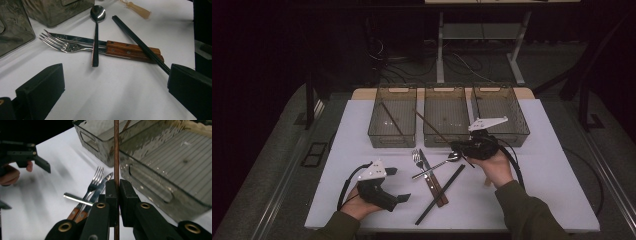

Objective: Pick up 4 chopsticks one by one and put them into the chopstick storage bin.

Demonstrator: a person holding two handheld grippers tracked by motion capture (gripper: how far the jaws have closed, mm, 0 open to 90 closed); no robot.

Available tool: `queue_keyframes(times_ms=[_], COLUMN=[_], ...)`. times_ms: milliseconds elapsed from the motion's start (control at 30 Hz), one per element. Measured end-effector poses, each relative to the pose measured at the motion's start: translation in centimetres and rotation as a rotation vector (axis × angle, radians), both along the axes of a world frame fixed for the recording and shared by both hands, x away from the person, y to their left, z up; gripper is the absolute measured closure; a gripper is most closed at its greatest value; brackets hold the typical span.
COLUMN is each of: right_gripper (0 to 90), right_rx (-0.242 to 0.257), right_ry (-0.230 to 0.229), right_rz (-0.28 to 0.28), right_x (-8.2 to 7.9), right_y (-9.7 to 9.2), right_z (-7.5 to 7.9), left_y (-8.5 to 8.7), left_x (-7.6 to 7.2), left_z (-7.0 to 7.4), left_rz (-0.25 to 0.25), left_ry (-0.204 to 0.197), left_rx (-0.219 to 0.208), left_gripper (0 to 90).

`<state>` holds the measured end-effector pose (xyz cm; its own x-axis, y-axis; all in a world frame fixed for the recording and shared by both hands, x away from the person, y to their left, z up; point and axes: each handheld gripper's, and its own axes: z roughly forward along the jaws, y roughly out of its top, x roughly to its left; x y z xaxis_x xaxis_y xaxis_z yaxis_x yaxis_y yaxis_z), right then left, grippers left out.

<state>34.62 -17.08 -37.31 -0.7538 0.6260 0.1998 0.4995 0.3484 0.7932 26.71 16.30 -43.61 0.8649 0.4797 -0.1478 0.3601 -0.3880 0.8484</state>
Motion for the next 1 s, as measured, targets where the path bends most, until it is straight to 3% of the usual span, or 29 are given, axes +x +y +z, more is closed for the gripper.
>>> queue_keyframes(times_ms=[200, 467, 1000], right_gripper=[85.4, 85.4, 85.4], right_rx=[0.05, 0.045, 0.055], right_ry=[-0.004, -0.016, -0.018], right_rz=[-0.018, -0.05, -0.087], right_x=[1.4, 3.6, 7.3], right_y=[1.1, 3.0, 7.7], right_z=[0.6, 1.2, 3.0], left_y=[0.0, 0.0, 0.0], left_x=[0.0, 0.0, 0.1], left_z=[0.0, 0.1, 0.1], left_rz=[0.004, 0.005, 0.001], left_ry=[0.004, -0.004, -0.001], left_rx=[0.008, -0.009, 0.001], left_gripper=[0.7, 0.0, 0.0])
